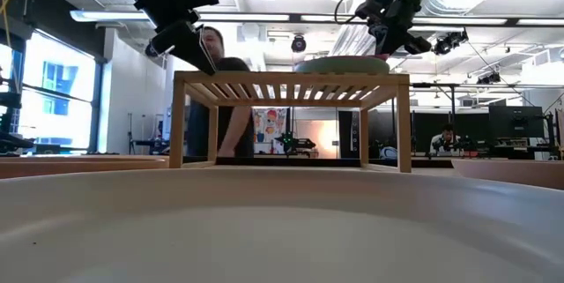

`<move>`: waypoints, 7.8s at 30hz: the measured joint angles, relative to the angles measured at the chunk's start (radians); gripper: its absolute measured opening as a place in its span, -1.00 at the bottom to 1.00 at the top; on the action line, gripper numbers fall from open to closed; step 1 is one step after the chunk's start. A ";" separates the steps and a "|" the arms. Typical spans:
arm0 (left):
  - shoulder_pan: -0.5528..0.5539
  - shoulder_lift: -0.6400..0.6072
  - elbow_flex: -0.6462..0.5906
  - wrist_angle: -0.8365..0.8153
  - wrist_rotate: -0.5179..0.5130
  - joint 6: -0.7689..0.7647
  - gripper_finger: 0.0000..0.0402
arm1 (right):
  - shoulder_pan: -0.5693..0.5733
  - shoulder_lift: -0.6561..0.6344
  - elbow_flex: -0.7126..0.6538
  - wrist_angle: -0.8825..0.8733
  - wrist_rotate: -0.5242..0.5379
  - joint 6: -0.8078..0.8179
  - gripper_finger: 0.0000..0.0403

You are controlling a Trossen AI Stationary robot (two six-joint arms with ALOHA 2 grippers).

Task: Place and stack plates onto a shelf
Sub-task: Stack the pink plate on top of the green plate on the shelf, then stack the light orange plate on top of the pink plate on the shelf

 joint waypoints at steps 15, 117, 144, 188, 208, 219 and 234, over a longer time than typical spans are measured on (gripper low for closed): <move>0.000 0.000 0.000 0.027 -0.005 0.001 -0.60 | 0.000 0.000 0.000 0.053 -0.001 0.002 -0.56; -0.141 -0.122 0.001 -0.048 0.336 -0.446 -0.60 | 1.375 0.319 0.000 -0.263 0.424 1.275 -0.54; -0.140 -0.122 0.000 -0.047 0.332 -0.446 -0.60 | 1.237 0.124 -0.469 0.186 0.332 1.079 -0.54; -0.140 -0.122 0.000 -0.048 0.328 -0.446 -0.60 | 1.221 0.269 -0.499 0.222 0.268 1.075 -0.97; -0.140 -0.122 0.000 -0.048 0.328 -0.446 -0.60 | 1.221 0.269 -0.178 -0.125 0.350 1.122 -1.00; -0.140 -0.122 0.000 -0.066 0.328 -0.446 -0.60 | 1.221 0.256 -0.045 -0.291 0.411 1.167 -1.00; -0.138 -0.122 0.000 -0.061 0.325 -0.446 -0.60 | 1.188 0.067 -0.045 -0.296 0.669 1.221 -1.00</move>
